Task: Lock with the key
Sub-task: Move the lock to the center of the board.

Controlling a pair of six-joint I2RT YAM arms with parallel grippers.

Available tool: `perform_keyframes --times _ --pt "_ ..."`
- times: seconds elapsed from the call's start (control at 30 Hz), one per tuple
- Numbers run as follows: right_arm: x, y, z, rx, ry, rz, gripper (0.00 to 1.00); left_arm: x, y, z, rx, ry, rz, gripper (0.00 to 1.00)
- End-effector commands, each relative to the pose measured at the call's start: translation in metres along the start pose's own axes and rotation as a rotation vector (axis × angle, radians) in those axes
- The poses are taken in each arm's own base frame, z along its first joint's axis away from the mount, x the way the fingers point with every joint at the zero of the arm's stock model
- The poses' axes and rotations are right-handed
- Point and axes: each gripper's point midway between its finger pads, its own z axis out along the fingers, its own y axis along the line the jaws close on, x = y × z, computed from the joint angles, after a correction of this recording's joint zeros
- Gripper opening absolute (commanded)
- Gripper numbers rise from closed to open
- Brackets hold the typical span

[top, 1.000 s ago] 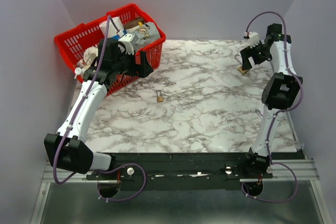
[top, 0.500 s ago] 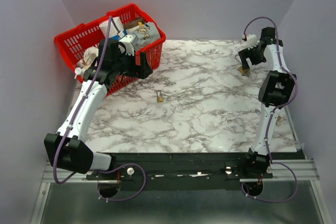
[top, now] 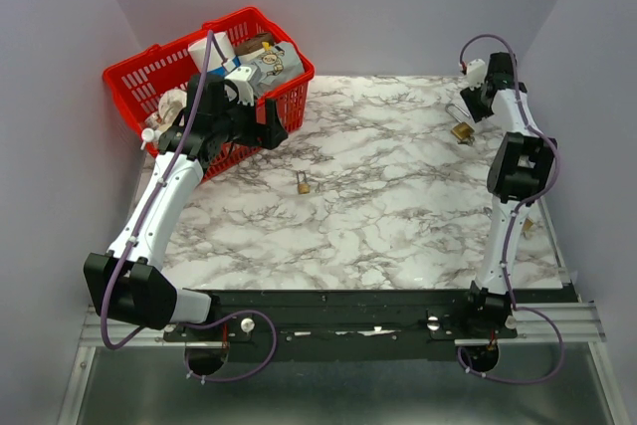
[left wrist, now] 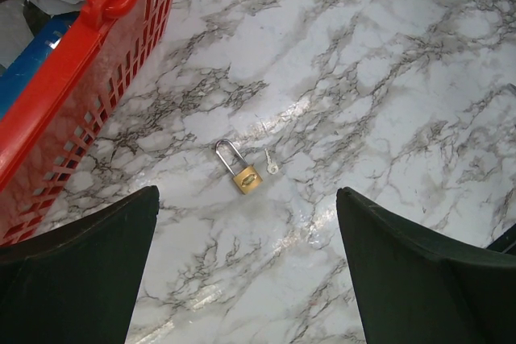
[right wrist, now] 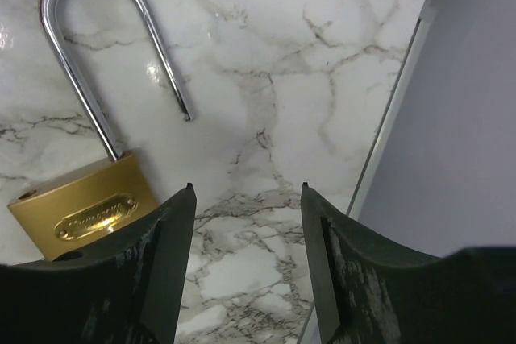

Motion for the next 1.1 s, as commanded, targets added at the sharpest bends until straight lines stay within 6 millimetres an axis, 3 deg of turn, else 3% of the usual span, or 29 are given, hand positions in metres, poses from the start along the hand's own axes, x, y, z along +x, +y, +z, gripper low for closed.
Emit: perform_keyframes --times 0.0,0.1,0.23,0.53,0.73,0.9,1.07 --pt "-0.014 -0.01 0.009 0.095 -0.017 -0.075 0.6 -0.006 0.001 -0.004 -0.018 -0.011 0.021 0.99" --pt "-0.015 -0.001 0.017 0.069 -0.02 -0.127 0.57 -0.006 0.002 -0.005 -0.027 -0.012 0.021 0.99" --pt "-0.007 0.017 0.027 0.016 0.004 -0.221 0.35 -0.009 0.0 -0.007 -0.022 -0.015 0.027 0.99" --pt "-0.002 0.051 0.026 -0.129 0.019 -0.287 0.32 -0.01 -0.003 -0.015 -0.024 -0.028 0.038 0.99" --pt "0.003 0.107 0.003 -0.373 -0.018 -0.353 0.32 -0.005 -0.003 -0.02 -0.03 -0.026 0.042 0.99" --pt "-0.005 0.147 -0.034 -0.534 -0.105 -0.384 0.33 -0.005 -0.005 -0.024 -0.027 -0.037 0.044 0.99" --pt "0.007 0.188 -0.065 -0.686 -0.045 -0.363 0.33 -0.004 -0.007 -0.025 -0.018 -0.038 0.038 0.99"
